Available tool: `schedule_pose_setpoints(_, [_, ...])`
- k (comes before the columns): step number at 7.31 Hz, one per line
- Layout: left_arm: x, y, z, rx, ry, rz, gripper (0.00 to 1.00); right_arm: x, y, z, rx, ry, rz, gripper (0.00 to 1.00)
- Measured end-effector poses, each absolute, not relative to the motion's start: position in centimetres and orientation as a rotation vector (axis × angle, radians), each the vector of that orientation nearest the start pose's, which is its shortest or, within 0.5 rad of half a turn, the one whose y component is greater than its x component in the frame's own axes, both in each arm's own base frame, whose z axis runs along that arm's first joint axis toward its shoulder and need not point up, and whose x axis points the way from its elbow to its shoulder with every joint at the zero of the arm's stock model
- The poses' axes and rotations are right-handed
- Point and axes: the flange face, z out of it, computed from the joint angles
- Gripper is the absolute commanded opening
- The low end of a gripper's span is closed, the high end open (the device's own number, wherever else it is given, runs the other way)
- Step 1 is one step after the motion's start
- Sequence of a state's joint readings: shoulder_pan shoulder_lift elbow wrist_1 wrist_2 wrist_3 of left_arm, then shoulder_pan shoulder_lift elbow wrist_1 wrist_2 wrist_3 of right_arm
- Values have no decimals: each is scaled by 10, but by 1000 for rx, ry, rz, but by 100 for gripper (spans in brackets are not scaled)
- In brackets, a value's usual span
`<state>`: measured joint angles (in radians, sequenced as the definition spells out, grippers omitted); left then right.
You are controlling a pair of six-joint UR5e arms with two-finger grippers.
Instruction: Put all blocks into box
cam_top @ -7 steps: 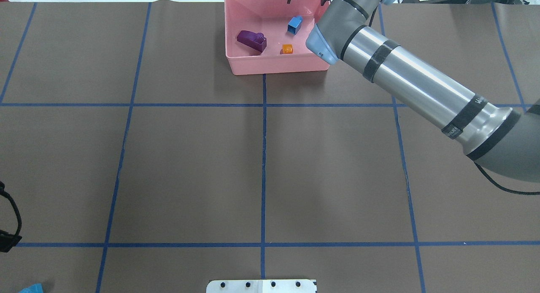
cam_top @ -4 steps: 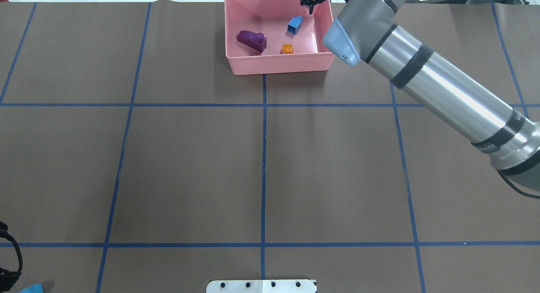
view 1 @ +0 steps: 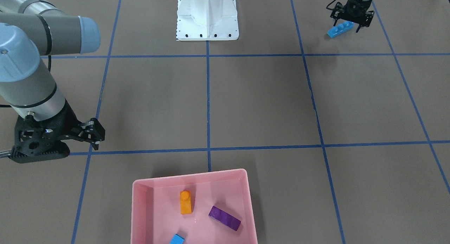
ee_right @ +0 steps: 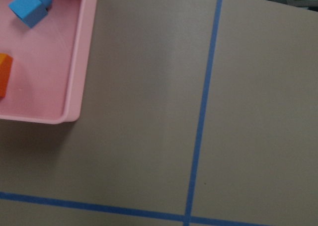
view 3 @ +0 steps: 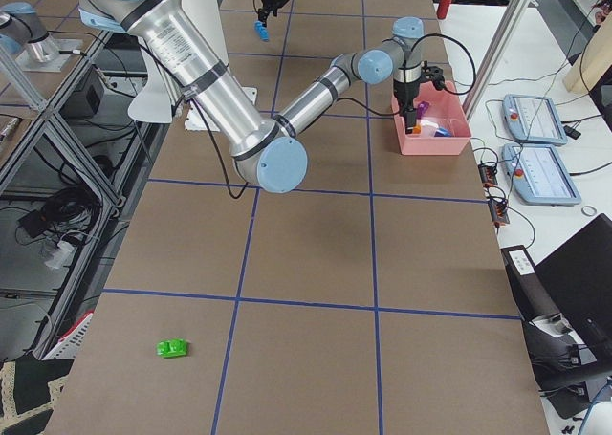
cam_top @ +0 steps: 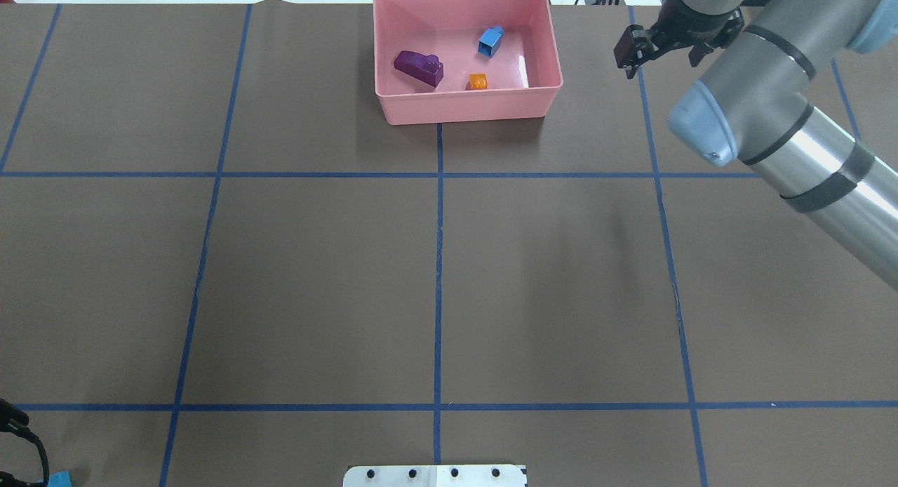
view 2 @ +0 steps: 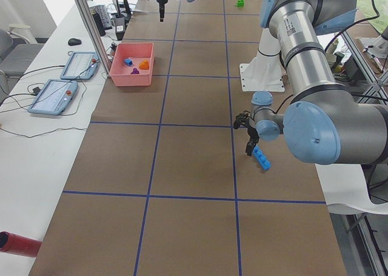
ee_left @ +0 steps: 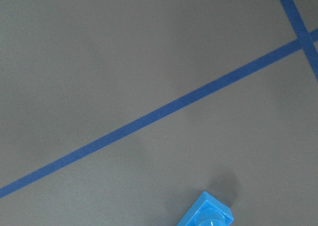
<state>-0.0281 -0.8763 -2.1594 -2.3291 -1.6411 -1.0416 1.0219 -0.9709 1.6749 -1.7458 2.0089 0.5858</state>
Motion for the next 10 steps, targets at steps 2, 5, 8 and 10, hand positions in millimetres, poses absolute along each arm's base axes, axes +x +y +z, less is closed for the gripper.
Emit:
schedule_pose_setpoints(2, [263,-115,556,97,657,516,100,-246,-605,320,184,-617,-112,100])
schedule_pose_setpoints(5, [272,-99,563,96,653,526,99,-215,-606,342,158,-611,-146,100])
schedule_pose_setpoints(8, [270,-99,576,99,649,528,79,-203,-609,348,150,-616,-147,100])
schedule_pose_setpoints(10, [275,-97,580,99,652,527,9,-197,-605,362,136,-607,-161,100])
